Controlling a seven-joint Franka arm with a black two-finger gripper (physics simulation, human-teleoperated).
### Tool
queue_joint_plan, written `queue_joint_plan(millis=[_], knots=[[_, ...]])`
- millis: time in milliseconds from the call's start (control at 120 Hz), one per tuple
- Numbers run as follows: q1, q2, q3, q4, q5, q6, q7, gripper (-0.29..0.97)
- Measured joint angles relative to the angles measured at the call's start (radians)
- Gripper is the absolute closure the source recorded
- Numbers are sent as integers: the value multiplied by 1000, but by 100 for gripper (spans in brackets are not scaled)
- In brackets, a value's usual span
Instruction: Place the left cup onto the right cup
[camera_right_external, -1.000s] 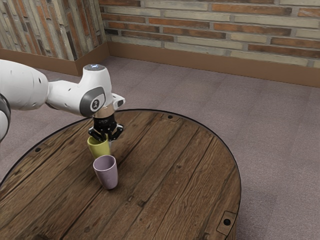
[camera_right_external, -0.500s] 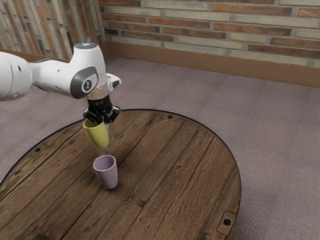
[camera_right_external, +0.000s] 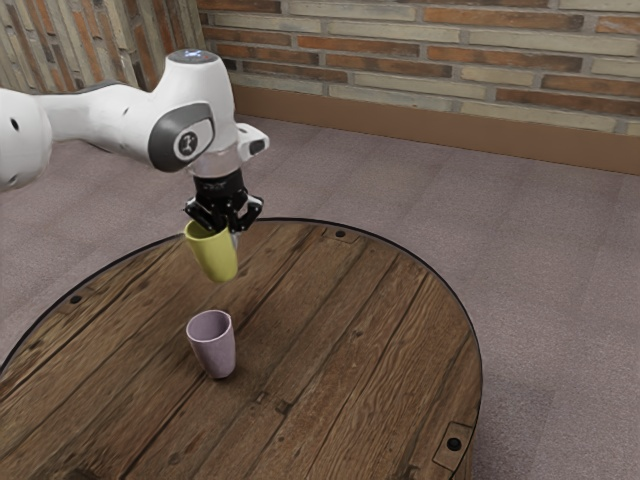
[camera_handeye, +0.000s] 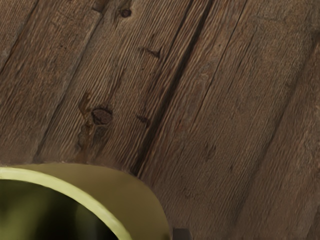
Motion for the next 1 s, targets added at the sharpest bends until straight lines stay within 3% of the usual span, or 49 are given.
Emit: queue_joint_plan(millis=[450, 700, 1000], knots=[[-1, -81, -56, -88, -5, -119, -102, 78], [4, -135, -59, -164, -11, -132, -153, 78], [12, -120, -74, -175, -13, -118, -205, 78]])
